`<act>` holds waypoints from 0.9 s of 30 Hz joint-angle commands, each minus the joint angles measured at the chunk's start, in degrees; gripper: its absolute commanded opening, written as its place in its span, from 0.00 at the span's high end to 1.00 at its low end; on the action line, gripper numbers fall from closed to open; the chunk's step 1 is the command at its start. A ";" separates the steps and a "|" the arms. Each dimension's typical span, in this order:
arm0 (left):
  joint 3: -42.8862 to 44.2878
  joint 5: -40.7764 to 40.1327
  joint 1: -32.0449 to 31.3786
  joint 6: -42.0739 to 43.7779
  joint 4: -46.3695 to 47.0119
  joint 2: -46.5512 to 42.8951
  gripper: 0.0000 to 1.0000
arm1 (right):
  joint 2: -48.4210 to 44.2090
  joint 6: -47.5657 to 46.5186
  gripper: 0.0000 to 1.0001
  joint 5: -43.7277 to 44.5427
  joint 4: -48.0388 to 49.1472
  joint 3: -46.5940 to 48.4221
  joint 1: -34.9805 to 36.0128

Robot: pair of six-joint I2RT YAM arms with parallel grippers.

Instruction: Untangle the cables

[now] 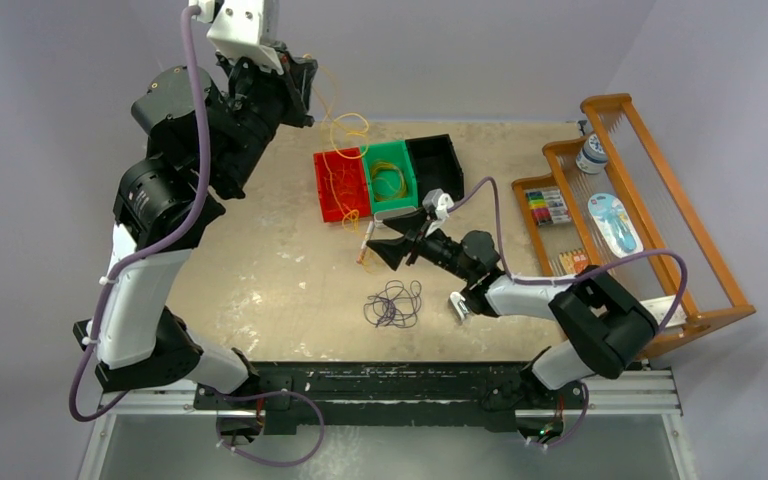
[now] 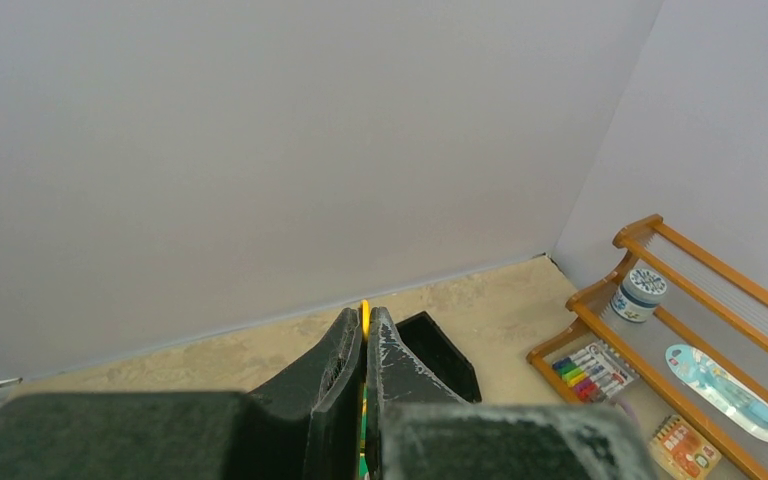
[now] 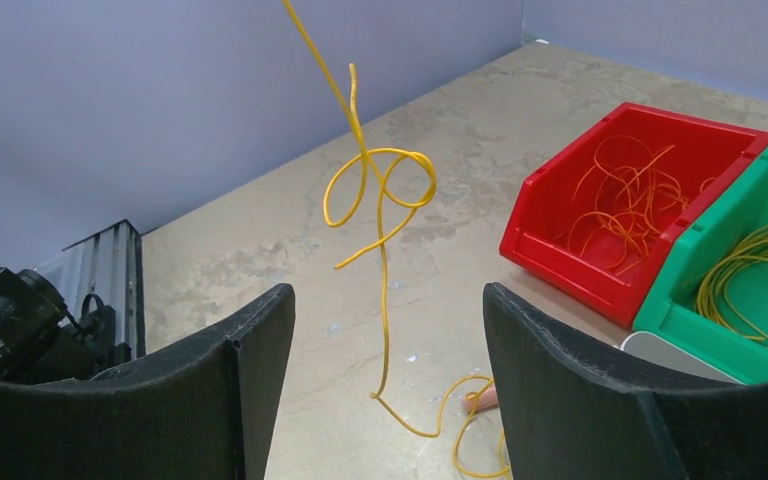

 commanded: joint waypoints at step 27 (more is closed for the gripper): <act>0.40 2.52 0.11 1.20 1.59 -0.06 1.00 | 19.19 3.10 0.41 -6.41 9.60 11.96 0.79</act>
